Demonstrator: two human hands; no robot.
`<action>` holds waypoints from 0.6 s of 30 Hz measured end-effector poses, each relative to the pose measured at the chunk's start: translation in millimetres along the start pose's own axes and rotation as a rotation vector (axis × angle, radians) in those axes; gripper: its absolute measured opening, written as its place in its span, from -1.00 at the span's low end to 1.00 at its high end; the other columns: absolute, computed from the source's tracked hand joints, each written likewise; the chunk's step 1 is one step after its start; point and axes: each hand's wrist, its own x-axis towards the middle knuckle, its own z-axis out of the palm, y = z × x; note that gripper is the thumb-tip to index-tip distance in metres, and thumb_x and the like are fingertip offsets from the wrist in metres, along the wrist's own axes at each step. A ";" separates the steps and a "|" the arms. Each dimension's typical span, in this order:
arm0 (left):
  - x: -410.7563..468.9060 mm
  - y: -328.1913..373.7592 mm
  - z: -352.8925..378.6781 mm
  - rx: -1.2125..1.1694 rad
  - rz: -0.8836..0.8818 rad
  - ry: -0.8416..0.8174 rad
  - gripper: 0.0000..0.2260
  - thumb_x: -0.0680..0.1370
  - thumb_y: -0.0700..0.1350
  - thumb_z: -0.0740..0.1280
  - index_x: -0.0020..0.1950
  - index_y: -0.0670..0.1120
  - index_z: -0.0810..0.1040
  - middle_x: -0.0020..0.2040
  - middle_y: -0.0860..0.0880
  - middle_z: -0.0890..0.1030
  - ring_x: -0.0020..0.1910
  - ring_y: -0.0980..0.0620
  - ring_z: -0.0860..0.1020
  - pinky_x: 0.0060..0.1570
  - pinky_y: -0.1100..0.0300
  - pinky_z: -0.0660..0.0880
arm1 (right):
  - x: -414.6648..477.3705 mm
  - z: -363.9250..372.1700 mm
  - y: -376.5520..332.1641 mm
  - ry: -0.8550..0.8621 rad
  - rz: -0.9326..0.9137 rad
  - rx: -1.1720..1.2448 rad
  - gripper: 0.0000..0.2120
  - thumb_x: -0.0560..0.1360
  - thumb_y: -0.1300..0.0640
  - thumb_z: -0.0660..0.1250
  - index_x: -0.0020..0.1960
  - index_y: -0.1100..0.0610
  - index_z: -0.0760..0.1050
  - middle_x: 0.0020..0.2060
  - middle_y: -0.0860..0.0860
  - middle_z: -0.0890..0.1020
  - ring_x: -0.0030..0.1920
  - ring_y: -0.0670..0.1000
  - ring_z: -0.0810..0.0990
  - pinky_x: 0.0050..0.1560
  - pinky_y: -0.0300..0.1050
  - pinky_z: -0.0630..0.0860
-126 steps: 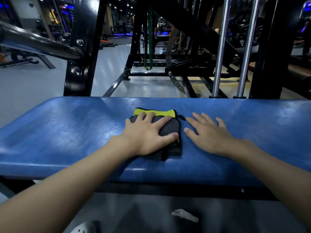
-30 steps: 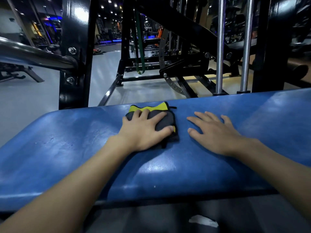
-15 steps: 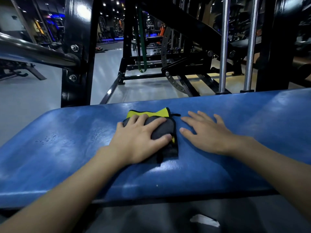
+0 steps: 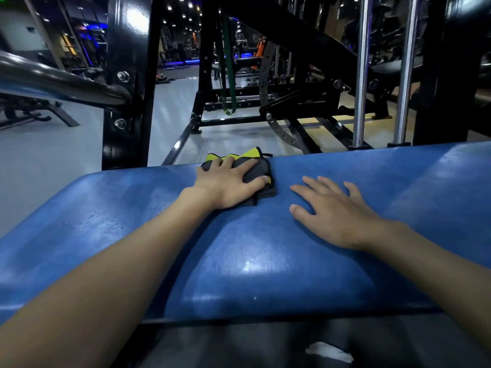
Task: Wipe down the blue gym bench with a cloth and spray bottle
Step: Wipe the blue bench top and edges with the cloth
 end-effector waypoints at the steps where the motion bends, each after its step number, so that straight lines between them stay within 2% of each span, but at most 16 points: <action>1: -13.7 0.4 0.9 0.001 0.008 0.009 -0.35 0.47 0.53 -0.11 0.54 0.38 0.08 0.57 -0.02 0.22 0.55 -0.14 0.14 0.42 -0.27 0.10 | 0.0 -0.4 -0.5 0.000 0.002 0.000 -0.42 0.59 -0.30 -0.11 0.58 -0.19 0.02 0.62 -0.11 -0.03 0.60 -0.05 -0.14 0.53 0.24 -0.20; 5: -82.1 7.6 1.3 0.029 0.043 0.061 -0.23 0.34 0.55 -0.25 0.52 0.39 0.10 0.52 0.03 0.27 0.51 -0.08 0.17 0.38 -0.21 0.17 | -2.8 -3.2 -2.5 -0.008 0.007 0.006 -0.44 0.61 -0.28 -0.10 0.59 -0.19 0.04 0.62 -0.10 -0.02 0.60 -0.04 -0.12 0.53 0.23 -0.19; 8: -134.8 10.9 -0.1 0.065 0.071 0.083 -0.20 0.32 0.52 -0.29 0.55 0.35 0.06 0.48 0.07 0.27 0.50 -0.02 0.16 0.35 -0.12 0.20 | -7.2 -5.5 -3.6 -0.028 0.010 0.005 -0.44 0.63 -0.27 -0.09 0.59 -0.17 0.04 0.62 -0.09 -0.02 0.60 -0.02 -0.11 0.53 0.25 -0.19; 11: -168.8 9.6 0.9 0.083 0.074 0.071 -0.20 0.33 0.51 -0.32 0.56 0.35 -0.02 0.49 0.09 0.22 0.52 0.00 0.11 0.40 -0.13 0.19 | -7.2 -9.4 -7.4 -0.007 0.005 -0.057 -0.45 0.64 -0.25 -0.06 0.58 -0.12 0.10 0.61 -0.05 0.05 0.60 0.02 -0.08 0.51 0.32 -0.19; 14: -168.1 6.7 0.9 0.049 0.064 0.071 -0.22 0.33 0.52 -0.29 0.54 0.36 -0.01 0.48 0.12 0.23 0.51 0.02 0.13 0.39 -0.14 0.20 | -3.7 -14.4 -19.1 0.047 -0.028 0.013 -0.46 0.64 -0.23 0.00 0.58 -0.09 0.14 0.60 -0.04 0.09 0.60 0.02 -0.03 0.52 0.30 -0.14; 18: -123.2 -4.6 -0.1 0.013 0.062 0.059 -0.25 0.32 0.53 -0.25 0.50 0.40 0.04 0.48 0.14 0.26 0.50 0.03 0.16 0.39 -0.17 0.21 | 2.8 -5.1 -30.4 -0.018 -0.050 0.023 -0.44 0.64 -0.25 -0.05 0.60 -0.14 0.03 0.62 -0.07 0.01 0.60 0.00 -0.10 0.52 0.29 -0.17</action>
